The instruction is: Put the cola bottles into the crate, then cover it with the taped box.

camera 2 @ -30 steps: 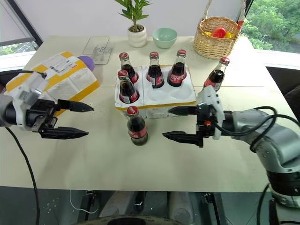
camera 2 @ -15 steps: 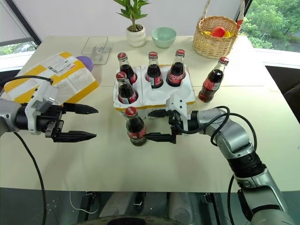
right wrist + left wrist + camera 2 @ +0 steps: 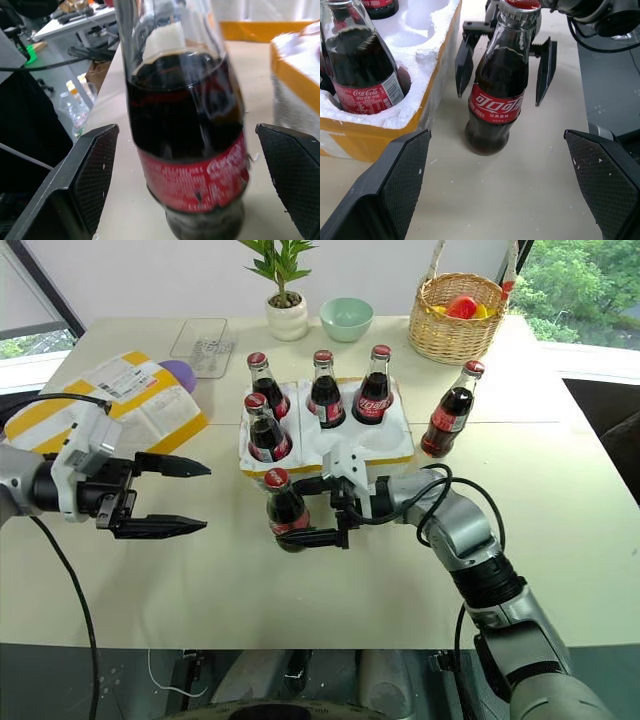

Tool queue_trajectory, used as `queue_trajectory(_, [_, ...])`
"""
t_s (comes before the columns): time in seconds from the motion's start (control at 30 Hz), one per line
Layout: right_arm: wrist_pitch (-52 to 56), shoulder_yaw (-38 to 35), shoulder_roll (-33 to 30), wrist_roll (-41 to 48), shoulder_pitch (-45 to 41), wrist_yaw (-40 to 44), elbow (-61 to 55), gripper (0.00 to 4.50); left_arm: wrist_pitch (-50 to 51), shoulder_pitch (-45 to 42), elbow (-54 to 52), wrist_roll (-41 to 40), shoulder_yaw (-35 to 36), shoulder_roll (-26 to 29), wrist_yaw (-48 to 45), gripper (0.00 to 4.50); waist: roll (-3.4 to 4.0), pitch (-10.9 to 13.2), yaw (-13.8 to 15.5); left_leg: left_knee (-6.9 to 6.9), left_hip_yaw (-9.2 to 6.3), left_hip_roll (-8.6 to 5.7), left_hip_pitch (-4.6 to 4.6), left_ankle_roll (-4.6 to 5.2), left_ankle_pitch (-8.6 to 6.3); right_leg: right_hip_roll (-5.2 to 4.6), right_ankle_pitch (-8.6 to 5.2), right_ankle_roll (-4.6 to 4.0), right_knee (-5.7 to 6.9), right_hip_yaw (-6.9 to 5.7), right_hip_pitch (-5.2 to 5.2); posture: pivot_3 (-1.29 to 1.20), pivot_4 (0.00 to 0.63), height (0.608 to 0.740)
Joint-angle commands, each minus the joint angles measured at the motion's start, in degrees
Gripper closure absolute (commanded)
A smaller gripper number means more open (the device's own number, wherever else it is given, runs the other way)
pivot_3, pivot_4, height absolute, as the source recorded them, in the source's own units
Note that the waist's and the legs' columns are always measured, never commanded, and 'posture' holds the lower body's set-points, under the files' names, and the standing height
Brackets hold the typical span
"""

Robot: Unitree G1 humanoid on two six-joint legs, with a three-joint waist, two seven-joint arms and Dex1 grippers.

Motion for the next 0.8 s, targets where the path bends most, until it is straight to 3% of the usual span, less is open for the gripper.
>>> queue_trajectory(0.03, [-1.1,0.6,1.6,-0.7,-1.0,0.4,0.2,0.0,-1.3,-1.6,0.4,0.1,0.1,0.4,-0.2,0.04,0.0,0.0,0.0,0.0,0.0,0.0,0.0,0.0,0.0,0.0,0.0,0.0,0.0,0.0,0.0,0.0,0.15,0.732])
queue_trajectory(0.1, [-0.9,1.3,2.6,-1.2,-1.1,0.2,0.7,0.0,-1.7,-1.9,0.9,0.3,-0.2,0.5,-0.3,0.04,0.0,0.0,-0.1,0.0,0.0,0.0,0.0,0.01,0.0,0.01,0.0,0.0,0.0,0.0,-0.01,0.0,0.15,0.732])
queue_trajectory(0.2, [-0.5,1.3,3.0,-1.4,-0.7,0.4,0.2,0.77,-1.8,-2.1,1.1,0.2,-0.3,0.6,-0.2,0.0,0.0,0.0,-0.3,-0.04,0.0,0.0,0.0,-0.06,0.03,0.02,0.0,0.0,0.03,0.01,-0.04,0.0,0.15,0.732])
queue_trajectory(0.27, [0.0,0.9,2.6,-0.7,-0.2,0.9,-1.2,1.64,-1.8,-2.5,1.2,0.2,-0.5,0.6,-0.2,0.0,0.0,0.0,-0.3,-0.05,0.01,0.0,0.0,-0.06,0.04,0.02,0.0,0.0,0.03,0.01,-0.05,0.0,0.15,0.732])
queue_trajectory(0.3, [0.4,0.5,2.2,-0.1,0.0,1.2,-2.2,1.73,-1.8,-2.6,1.4,0.2,-0.6,0.6,-0.2,0.0,0.0,0.0,-0.3,-0.06,0.0,0.0,0.0,-0.06,0.03,0.03,0.0,0.0,0.02,0.01,-0.05,0.0,0.15,0.732])
queue_trajectory(0.57, [4.6,-5.8,-4.0,6.2,1.3,3.2,-10.4,1.73,-2.9,-4.4,3.4,1.2,-2.2,0.1,-0.9,0.0,0.0,0.0,-0.1,-0.05,0.0,-0.01,0.0,0.08,-0.05,0.01,0.0,0.0,0.02,0.02,-0.05,0.0,0.15,0.732])
queue_trajectory(0.8, [15.4,-23.7,-7.6,19.0,-14.4,-5.7,-5.7,1.73,-3.0,-7.5,4.4,1.0,-3.6,-2.0,-0.7,0.0,0.04,0.1,-0.2,-0.06,0.02,0.0,-0.03,0.1,-0.06,0.0,0.03,-0.03,0.02,0.04,-0.09,0.0,0.15,0.732])
